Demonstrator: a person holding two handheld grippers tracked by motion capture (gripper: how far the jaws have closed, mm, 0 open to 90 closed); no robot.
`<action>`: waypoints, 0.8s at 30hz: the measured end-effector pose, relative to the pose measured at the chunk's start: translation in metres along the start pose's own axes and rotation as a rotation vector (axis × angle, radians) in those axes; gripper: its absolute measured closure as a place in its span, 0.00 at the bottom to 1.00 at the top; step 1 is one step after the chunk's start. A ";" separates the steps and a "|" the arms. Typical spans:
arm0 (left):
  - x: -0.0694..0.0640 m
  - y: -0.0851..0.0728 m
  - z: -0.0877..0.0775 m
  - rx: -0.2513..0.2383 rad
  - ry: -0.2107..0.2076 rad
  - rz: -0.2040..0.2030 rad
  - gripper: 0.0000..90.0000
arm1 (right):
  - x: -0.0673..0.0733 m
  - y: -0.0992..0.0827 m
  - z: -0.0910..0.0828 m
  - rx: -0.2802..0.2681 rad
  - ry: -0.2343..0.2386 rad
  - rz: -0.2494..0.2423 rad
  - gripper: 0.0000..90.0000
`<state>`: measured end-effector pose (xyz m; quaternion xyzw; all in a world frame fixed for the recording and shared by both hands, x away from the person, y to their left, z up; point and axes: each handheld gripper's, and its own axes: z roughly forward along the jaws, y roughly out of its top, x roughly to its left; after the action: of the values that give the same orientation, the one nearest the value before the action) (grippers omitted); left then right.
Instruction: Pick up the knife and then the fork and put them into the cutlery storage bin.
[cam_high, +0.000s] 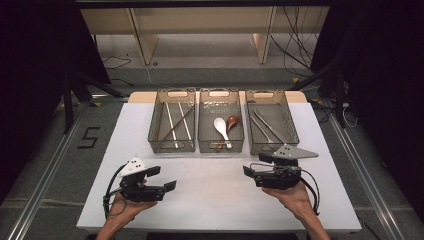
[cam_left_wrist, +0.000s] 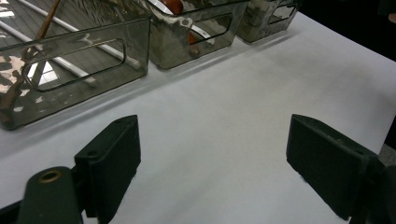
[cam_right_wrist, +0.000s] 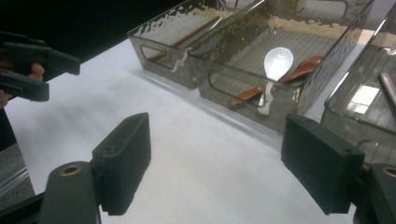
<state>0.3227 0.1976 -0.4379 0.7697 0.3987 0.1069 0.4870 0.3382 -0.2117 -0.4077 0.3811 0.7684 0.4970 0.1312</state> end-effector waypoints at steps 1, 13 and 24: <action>0.000 0.000 0.000 0.000 -0.001 0.001 0.19 | 0.001 -0.003 -0.001 -0.001 0.003 0.006 0.28; -0.004 -0.001 0.000 -0.010 -0.024 0.006 0.19 | 0.006 -0.032 -0.005 0.010 -0.013 -0.006 0.25; -0.007 -0.005 0.000 -0.021 -0.036 0.007 0.19 | 0.005 -0.044 -0.013 -0.001 -0.037 0.003 0.24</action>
<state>0.3153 0.1933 -0.4401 0.7677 0.3863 0.0989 0.5016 0.3073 -0.2263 -0.4392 0.3914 0.7652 0.4903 0.1447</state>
